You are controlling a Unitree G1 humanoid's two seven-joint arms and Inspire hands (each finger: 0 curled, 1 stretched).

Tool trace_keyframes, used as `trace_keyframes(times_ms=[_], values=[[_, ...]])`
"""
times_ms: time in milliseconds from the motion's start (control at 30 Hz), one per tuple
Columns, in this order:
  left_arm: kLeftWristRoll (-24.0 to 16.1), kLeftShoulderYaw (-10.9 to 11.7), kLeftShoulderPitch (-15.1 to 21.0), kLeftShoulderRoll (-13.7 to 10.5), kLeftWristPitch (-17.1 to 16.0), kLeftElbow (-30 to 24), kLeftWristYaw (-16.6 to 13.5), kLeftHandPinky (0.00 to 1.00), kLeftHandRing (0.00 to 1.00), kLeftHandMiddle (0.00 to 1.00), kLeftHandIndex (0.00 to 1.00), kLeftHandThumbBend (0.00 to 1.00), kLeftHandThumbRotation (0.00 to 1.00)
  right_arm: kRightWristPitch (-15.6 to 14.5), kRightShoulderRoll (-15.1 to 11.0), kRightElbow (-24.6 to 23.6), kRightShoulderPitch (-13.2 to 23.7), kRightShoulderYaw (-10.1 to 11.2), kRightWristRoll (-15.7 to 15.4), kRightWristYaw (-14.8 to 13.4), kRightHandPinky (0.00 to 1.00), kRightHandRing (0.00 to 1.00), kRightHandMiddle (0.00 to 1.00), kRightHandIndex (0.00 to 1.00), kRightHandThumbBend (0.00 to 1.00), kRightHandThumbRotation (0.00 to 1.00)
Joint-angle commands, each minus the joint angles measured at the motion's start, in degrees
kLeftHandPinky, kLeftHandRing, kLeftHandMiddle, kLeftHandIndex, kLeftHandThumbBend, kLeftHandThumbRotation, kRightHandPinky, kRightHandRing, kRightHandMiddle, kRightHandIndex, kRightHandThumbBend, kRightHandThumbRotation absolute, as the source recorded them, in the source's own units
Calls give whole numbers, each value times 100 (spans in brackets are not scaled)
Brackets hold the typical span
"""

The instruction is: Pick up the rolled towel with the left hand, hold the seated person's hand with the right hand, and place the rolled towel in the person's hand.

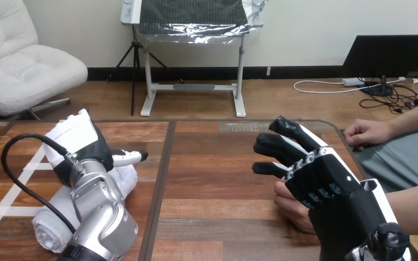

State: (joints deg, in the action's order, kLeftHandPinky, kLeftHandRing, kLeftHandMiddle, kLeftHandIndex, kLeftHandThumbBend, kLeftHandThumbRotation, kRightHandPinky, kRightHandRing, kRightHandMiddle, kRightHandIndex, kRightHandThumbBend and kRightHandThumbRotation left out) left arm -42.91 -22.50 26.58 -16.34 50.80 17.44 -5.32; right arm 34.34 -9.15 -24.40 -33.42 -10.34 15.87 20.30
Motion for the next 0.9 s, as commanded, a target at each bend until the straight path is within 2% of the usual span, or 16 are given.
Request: trace_keyframes(times_ms=[0, 867], values=[[-68, 71, 179, -2, -43, -11, -73, 100, 100, 100, 100, 90, 52, 102, 47, -126, 216, 31, 61, -7, 76, 84, 82, 86, 96, 100], [-9, 54, 185, -29, -99, 218, 97, 100, 100, 100, 100, 89, 53, 127, 41, -128, 219, 30, 74, 9, 76, 84, 82, 86, 95, 100]])
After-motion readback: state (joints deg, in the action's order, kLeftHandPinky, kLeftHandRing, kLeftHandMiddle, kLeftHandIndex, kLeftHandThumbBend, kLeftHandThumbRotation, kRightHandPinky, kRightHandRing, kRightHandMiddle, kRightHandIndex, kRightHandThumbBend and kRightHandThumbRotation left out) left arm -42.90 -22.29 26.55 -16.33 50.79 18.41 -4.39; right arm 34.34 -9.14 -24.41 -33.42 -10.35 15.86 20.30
